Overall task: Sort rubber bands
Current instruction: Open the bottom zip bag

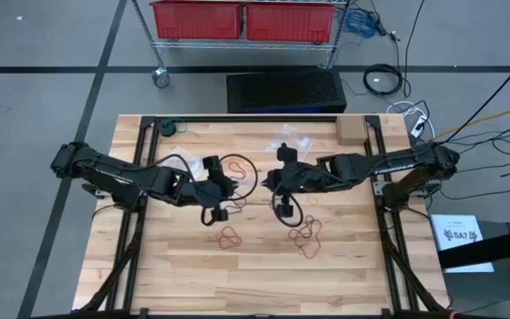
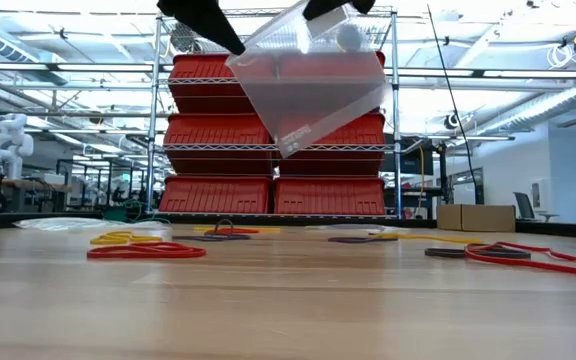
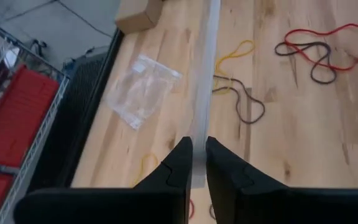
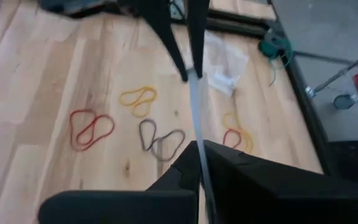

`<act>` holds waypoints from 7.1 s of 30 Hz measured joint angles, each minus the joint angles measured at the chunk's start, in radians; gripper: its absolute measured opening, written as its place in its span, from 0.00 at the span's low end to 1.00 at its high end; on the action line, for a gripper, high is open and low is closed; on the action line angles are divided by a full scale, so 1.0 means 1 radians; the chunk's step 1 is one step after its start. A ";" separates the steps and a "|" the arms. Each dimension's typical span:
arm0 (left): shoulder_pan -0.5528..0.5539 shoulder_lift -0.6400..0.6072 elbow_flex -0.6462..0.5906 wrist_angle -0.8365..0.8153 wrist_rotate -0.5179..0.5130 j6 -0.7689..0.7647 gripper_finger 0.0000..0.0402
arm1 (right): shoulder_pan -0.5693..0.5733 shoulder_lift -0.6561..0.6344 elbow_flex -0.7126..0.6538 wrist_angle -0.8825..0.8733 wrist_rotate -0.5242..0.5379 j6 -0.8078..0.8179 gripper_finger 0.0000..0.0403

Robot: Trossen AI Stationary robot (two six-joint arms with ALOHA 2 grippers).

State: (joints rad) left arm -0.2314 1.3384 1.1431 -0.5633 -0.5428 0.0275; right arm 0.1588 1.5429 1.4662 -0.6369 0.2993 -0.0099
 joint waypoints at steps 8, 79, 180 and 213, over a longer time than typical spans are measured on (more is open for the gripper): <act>0.000 0.000 0.000 0.021 0.050 0.042 0.15 | 0.000 -0.022 -0.001 -0.103 -0.017 0.051 0.00; 0.131 -0.285 -0.583 0.987 0.250 0.222 0.01 | -0.041 -0.103 -0.112 -0.023 0.119 0.093 0.00; 0.146 -0.183 -0.582 0.823 0.272 0.004 0.00 | -0.175 0.095 -0.086 -0.043 -0.247 0.059 0.01; 0.146 -0.195 -0.582 0.814 0.279 0.002 0.00 | -0.161 0.095 0.128 -0.333 -0.245 0.133 0.27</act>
State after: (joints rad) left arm -0.0856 1.1439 0.5610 0.2508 -0.2635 0.0299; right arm -0.0020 1.6379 1.5943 -0.9698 0.0544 0.1227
